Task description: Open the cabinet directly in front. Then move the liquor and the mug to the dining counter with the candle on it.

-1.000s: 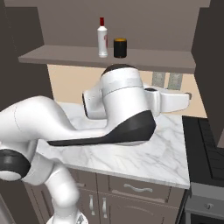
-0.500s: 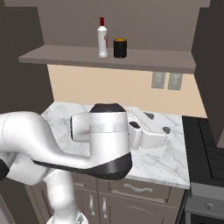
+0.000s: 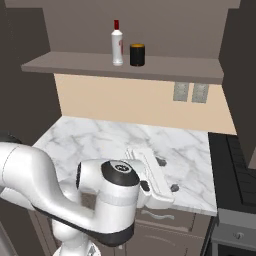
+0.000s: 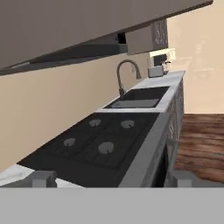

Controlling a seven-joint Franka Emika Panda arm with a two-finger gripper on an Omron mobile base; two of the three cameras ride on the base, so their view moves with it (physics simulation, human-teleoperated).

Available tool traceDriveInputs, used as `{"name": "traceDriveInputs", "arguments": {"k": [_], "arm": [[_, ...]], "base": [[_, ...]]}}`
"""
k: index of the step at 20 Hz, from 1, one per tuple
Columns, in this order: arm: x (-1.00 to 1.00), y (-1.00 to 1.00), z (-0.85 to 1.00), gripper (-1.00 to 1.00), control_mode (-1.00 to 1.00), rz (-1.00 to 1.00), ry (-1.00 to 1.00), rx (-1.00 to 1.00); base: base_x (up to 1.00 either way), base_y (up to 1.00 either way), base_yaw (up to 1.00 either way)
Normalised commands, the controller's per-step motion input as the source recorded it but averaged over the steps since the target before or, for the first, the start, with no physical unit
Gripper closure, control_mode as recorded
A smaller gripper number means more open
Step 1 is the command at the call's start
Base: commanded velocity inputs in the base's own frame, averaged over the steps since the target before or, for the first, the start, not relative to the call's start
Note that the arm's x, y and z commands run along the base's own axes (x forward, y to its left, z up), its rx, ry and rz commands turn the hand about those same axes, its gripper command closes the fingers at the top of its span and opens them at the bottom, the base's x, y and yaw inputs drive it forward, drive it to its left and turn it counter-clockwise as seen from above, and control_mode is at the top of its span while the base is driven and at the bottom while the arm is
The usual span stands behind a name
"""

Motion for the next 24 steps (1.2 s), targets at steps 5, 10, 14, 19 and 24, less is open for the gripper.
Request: {"name": "traceDriveInputs", "arguments": {"k": [5,10,14,19,24], "arm": [[0.22,0.37,0.3,-1.0,-1.0,-0.22,-0.33,0.56],[0.28,0.32,0.47,-1.0,-1.0,-0.29,-0.39,0.42],[0.25,0.28,0.63,-1.0,-1.0,-0.3,-0.2,0.09],[0.02,0.17,0.66,-1.0,-1.0,-0.42,-0.01,0.0],[-0.01,0.02,0.36,-1.0,-1.0,-0.69,0.0,-0.03]], "base": [[0.0,0.0,0.0],[0.0,0.0,0.0],[0.0,0.0,0.0],[0.0,0.0,0.0],[0.0,0.0,0.0]]}}
